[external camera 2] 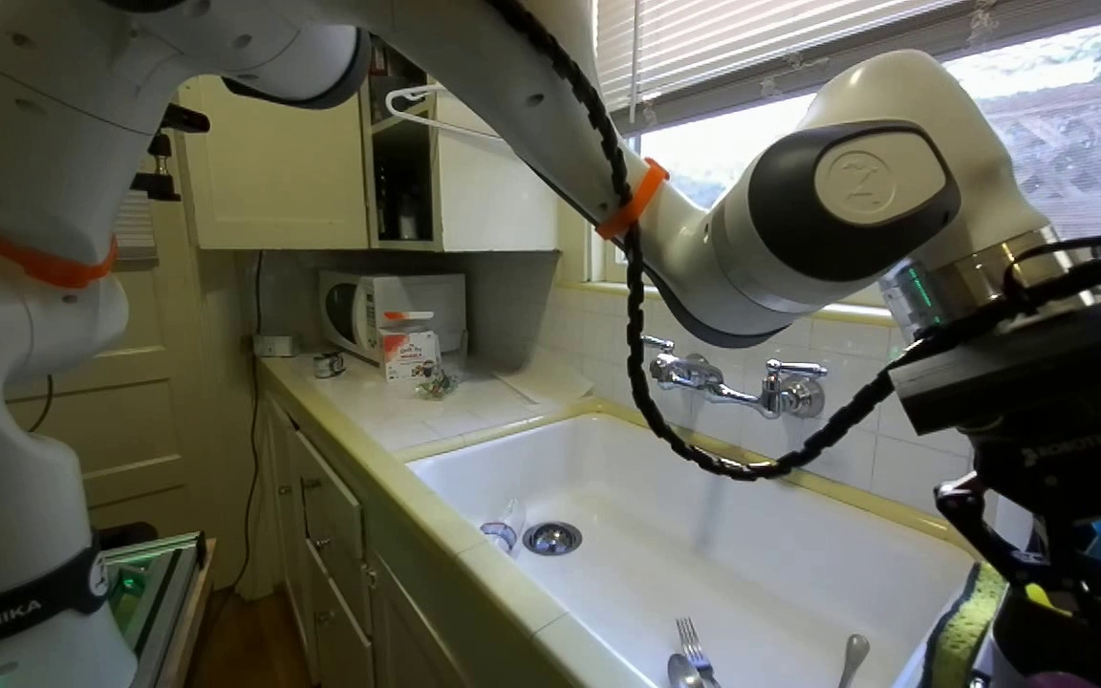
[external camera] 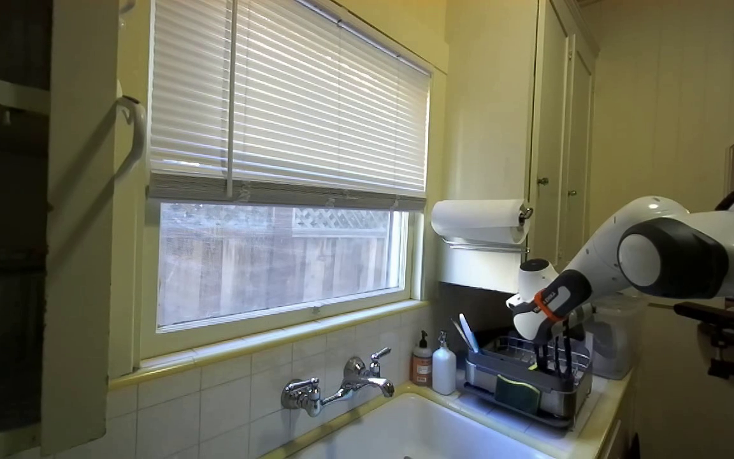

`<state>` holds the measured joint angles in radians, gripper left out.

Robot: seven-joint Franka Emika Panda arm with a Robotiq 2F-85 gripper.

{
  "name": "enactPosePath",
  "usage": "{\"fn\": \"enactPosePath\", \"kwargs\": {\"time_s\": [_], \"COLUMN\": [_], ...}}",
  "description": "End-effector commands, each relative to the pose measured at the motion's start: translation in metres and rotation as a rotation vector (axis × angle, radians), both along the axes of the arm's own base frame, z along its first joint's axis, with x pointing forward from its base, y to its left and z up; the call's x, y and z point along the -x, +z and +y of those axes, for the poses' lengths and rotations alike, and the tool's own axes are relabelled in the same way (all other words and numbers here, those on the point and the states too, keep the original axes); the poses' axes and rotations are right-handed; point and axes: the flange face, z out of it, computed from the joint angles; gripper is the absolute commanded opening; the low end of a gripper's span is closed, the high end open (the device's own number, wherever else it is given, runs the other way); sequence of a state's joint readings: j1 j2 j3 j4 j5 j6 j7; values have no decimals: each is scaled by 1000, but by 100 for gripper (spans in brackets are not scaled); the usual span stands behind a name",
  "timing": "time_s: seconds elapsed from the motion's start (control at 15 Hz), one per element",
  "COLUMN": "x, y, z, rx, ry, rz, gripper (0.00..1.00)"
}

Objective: Remove the silver fork from the dish rack and put it in the sink.

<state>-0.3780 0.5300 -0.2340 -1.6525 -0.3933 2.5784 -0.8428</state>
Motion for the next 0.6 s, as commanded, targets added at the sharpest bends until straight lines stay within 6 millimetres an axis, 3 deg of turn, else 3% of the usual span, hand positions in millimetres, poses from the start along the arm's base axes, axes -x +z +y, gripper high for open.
{"fn": "enactPosePath", "kwargs": {"time_s": [0.0,0.13,0.2,0.27,0.53], "x": [3,4,3,3,5], "y": [10,16,20,25,62], "z": [6,12,13,15,31], "rx": [7,5,13,16,49], "ry": [-31,-38,-43,-45,-36], "rz": [-8,-17,-31,-41,-132], "gripper": [15,0,5,0,1]}}
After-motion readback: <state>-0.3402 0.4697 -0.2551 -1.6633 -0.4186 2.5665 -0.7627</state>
